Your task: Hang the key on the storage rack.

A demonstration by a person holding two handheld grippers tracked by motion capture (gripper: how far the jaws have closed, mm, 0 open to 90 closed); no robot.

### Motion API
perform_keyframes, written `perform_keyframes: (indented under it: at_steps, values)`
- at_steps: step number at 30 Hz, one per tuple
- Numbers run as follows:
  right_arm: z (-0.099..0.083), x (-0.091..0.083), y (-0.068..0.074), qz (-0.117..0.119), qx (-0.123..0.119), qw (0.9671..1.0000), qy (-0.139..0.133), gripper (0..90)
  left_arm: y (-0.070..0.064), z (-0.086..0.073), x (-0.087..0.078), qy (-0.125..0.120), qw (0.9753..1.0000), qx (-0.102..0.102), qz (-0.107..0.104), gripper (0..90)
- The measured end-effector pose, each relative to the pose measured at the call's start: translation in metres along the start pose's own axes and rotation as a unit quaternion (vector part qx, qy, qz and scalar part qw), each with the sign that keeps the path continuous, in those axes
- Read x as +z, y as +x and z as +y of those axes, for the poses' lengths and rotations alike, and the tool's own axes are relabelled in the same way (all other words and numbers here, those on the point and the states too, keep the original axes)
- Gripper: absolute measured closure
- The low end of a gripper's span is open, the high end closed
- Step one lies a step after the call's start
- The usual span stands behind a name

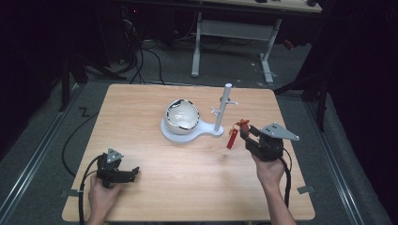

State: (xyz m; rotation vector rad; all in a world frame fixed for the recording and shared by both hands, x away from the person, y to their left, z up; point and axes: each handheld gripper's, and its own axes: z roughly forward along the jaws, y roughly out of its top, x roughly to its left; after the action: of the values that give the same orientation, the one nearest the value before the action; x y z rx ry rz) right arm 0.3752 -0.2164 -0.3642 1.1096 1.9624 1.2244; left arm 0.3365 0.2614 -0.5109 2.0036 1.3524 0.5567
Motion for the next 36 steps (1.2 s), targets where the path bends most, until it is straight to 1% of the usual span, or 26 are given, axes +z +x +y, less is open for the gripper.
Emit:
perform_keyframes:
  at_steps: [7, 13, 22, 36]
  values:
    - [0.012, -0.002, -0.006, -0.008, 0.000, 1.0000, -0.006, 61.0, 0.000, 0.000, 0.000, 0.000, 1.0000, 0.000, 0.000, 2.5]
    - [0.019, -0.003, -0.010, -0.008, 0.006, 0.9999, -0.014, 61.1, 0.000, 0.000, 0.000, 0.000, 1.0000, 0.000, 0.000, 2.5]
    - [0.032, -0.002, -0.011, -0.011, 0.005, 0.9997, -0.022, 61.1, 0.000, 0.000, 0.000, 0.000, 1.0000, 0.000, 0.000, 2.5]
    - [0.045, 0.000, -0.013, -0.014, 0.004, 0.9995, -0.028, 61.2, 0.000, 0.000, 0.000, 0.000, 1.0000, 0.000, 0.000, 2.5]
